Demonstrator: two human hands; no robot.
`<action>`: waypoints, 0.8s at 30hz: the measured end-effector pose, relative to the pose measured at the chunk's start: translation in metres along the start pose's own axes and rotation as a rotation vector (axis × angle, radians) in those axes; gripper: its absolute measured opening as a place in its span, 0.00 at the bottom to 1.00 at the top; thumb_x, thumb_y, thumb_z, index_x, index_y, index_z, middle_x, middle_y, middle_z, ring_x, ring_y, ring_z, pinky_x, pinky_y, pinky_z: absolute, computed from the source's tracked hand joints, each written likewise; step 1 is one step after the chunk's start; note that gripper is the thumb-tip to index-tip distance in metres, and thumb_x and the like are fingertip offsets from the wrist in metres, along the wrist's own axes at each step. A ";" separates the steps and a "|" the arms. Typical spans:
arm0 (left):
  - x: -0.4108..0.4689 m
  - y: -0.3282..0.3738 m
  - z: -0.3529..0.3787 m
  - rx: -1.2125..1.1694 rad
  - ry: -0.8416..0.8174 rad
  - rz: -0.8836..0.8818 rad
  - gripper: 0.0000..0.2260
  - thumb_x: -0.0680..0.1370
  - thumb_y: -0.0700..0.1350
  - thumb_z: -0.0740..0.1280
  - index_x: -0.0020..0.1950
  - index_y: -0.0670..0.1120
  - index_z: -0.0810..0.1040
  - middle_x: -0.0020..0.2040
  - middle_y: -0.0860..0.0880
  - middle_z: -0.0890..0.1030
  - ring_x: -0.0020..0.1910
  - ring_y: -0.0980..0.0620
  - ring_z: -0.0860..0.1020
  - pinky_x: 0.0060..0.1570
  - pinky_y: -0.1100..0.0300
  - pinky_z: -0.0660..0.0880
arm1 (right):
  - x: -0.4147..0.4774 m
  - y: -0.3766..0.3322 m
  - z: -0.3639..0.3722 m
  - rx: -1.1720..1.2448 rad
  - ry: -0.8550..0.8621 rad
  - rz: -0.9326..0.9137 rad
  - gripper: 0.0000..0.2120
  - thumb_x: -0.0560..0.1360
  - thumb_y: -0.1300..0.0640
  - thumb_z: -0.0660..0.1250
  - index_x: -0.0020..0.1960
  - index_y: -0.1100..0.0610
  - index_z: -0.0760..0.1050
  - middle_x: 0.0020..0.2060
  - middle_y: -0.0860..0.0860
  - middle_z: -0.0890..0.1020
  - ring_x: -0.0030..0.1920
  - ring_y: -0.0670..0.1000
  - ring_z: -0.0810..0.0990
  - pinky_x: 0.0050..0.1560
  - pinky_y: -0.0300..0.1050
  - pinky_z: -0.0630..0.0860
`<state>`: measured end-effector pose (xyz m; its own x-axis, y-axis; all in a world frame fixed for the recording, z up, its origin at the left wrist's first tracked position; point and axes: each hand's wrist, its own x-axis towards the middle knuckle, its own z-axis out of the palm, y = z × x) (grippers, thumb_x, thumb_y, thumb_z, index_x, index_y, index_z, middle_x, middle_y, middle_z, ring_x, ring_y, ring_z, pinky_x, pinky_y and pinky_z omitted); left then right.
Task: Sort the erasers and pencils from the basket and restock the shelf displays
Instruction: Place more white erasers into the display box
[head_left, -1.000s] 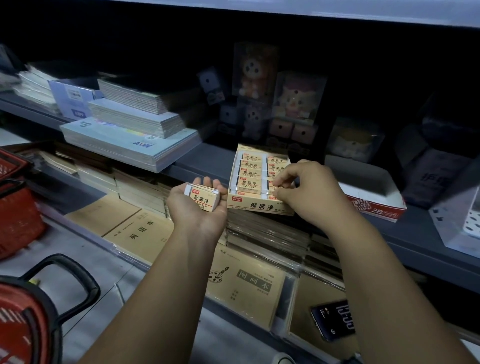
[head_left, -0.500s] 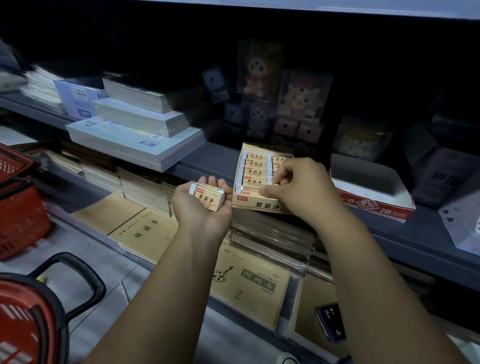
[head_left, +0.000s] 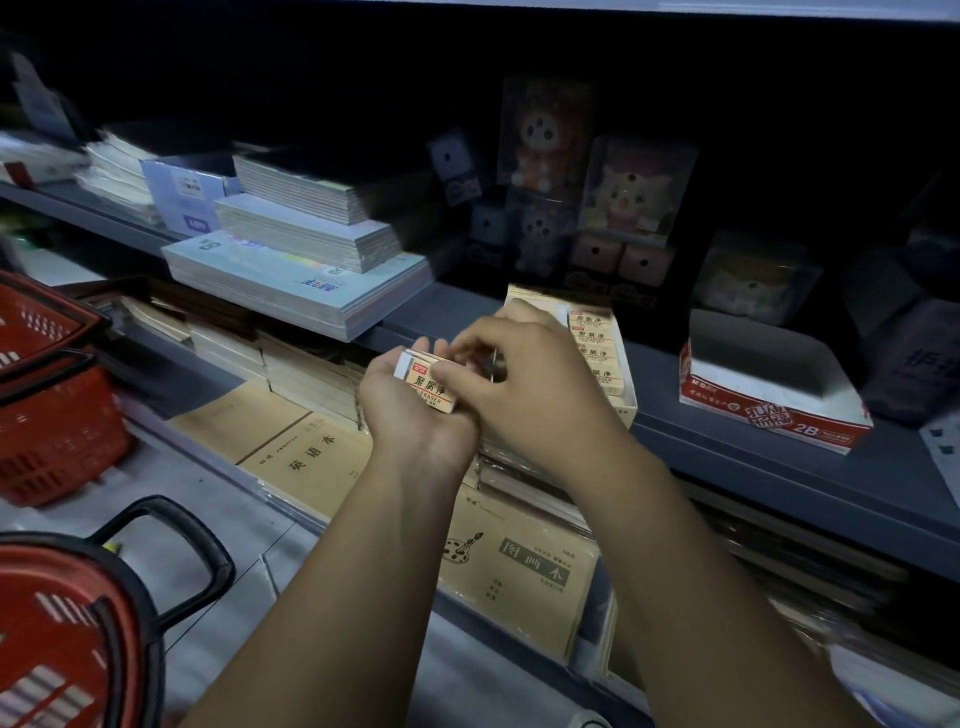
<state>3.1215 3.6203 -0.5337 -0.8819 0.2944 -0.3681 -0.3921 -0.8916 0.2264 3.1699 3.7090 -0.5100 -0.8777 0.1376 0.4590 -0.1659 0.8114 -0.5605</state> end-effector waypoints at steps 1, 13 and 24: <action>-0.002 0.001 0.001 0.009 -0.023 -0.005 0.07 0.82 0.45 0.59 0.52 0.44 0.76 0.38 0.45 0.80 0.36 0.48 0.81 0.42 0.57 0.82 | 0.000 -0.003 0.004 0.008 -0.011 -0.005 0.11 0.73 0.43 0.74 0.50 0.48 0.83 0.45 0.44 0.74 0.51 0.45 0.75 0.52 0.48 0.77; -0.008 0.010 -0.001 0.026 -0.192 -0.038 0.11 0.82 0.50 0.60 0.58 0.44 0.72 0.41 0.43 0.81 0.44 0.44 0.83 0.57 0.50 0.79 | 0.007 -0.012 0.016 0.123 0.013 0.086 0.08 0.72 0.53 0.78 0.51 0.51 0.85 0.45 0.43 0.76 0.42 0.37 0.76 0.41 0.27 0.68; -0.022 0.002 0.003 0.084 -0.335 0.001 0.17 0.77 0.38 0.53 0.58 0.30 0.74 0.52 0.30 0.82 0.50 0.35 0.83 0.57 0.46 0.79 | 0.010 -0.007 0.011 0.298 0.164 0.215 0.05 0.74 0.53 0.76 0.46 0.53 0.83 0.36 0.44 0.82 0.33 0.37 0.76 0.33 0.27 0.69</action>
<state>3.1394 3.6130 -0.5219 -0.9137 0.4028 -0.0543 -0.3993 -0.8645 0.3053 3.1572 3.6989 -0.5091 -0.8275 0.3943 0.3998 -0.1304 0.5576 -0.8198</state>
